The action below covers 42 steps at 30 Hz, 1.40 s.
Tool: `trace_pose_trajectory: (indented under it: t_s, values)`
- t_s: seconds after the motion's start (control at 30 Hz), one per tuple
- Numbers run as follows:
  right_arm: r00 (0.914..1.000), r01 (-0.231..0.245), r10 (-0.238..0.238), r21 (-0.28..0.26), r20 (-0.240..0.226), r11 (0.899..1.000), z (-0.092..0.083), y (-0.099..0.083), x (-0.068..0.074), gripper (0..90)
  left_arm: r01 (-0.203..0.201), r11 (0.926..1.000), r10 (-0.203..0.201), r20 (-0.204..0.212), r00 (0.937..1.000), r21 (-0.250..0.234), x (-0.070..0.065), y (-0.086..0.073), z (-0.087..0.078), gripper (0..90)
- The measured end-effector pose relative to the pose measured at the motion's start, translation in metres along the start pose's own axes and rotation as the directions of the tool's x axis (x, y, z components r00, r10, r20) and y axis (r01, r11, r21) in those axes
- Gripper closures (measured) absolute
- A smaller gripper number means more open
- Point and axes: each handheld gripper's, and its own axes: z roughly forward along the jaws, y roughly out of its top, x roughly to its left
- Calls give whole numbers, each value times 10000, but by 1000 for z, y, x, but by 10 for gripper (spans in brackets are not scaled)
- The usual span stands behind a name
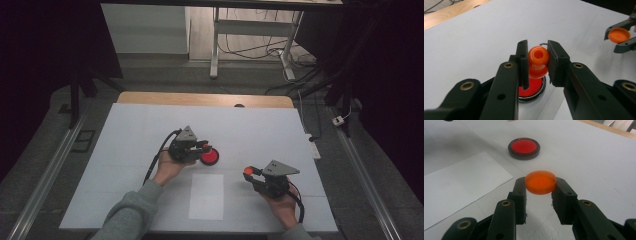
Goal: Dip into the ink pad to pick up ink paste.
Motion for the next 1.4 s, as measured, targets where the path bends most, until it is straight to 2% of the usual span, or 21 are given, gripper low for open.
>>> trace_pose_trajectory:
  t_s: [0.07,0.47,0.53,0.73,1.0,1.4]
  values:
    - [9999,-2,2,65,107,10000,-1,0,0,650,27,10000,-27,71,10000,-91,-1,0,-3,725]
    - [10000,-2,2,51,12,10000,0,-1,-1,650,33,9994,-23,287,9996,-350,-2,0,-23,725]
    - [9999,80,-81,79,116,9999,-1,0,-1,650,43,9994,-30,355,9994,-354,-3,1,-25,725]
    - [10000,-4,4,31,39,10000,-2,-1,-2,650,54,9995,-38,522,9986,-318,-6,1,-32,724]
    - [10000,14,-15,65,51,10000,-1,-1,-1,650,-173,9996,191,746,9970,-245,-15,0,-46,724]
    - [10000,47,-48,98,75,9999,-1,-1,-2,650,-58,9996,87,1086,9940,-268,-14,0,-56,722]
